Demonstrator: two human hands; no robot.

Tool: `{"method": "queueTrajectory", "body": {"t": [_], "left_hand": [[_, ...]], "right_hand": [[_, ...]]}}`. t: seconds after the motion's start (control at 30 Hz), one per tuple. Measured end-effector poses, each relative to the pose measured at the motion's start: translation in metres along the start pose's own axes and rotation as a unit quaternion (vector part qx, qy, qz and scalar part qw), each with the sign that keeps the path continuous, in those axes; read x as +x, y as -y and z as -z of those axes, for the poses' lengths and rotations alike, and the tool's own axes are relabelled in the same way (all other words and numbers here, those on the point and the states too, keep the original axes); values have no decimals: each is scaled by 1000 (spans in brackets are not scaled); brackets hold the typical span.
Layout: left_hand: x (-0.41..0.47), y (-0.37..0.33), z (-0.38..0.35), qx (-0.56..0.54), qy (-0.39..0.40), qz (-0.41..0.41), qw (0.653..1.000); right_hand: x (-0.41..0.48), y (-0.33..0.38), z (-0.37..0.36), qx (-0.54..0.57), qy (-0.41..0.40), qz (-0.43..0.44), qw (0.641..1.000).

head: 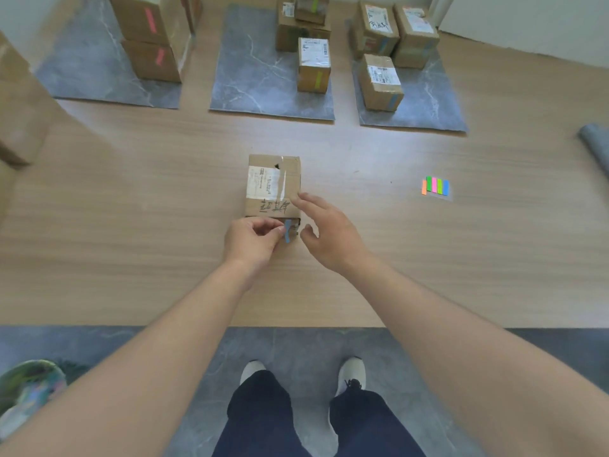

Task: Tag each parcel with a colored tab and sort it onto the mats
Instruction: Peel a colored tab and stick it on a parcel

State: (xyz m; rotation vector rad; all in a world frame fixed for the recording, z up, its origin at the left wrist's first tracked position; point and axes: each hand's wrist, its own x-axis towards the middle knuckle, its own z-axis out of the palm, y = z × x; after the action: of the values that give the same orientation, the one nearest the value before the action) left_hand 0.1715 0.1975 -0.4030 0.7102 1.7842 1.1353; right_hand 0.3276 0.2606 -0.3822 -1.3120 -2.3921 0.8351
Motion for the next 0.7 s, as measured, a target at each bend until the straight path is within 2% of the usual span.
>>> {"method": "queueTrajectory", "body": {"t": [0.17, 0.33, 0.47, 0.53, 0.7], "left_hand": [[9, 19, -4, 17, -9, 1, 1000], [20, 27, -7, 17, -29, 1, 999], [24, 29, -7, 6, -19, -3, 1000], [25, 29, -7, 4, -19, -3, 1000], [30, 30, 6, 74, -51, 25, 996]], "right_hand": [[10, 0, -17, -94, 38, -2, 995], [20, -4, -26, -80, -14, 7, 997], [29, -4, -26, -120, -20, 2, 993], [30, -5, -30, -129, -48, 17, 990], [36, -6, -40, -142, -98, 37, 984]]}}
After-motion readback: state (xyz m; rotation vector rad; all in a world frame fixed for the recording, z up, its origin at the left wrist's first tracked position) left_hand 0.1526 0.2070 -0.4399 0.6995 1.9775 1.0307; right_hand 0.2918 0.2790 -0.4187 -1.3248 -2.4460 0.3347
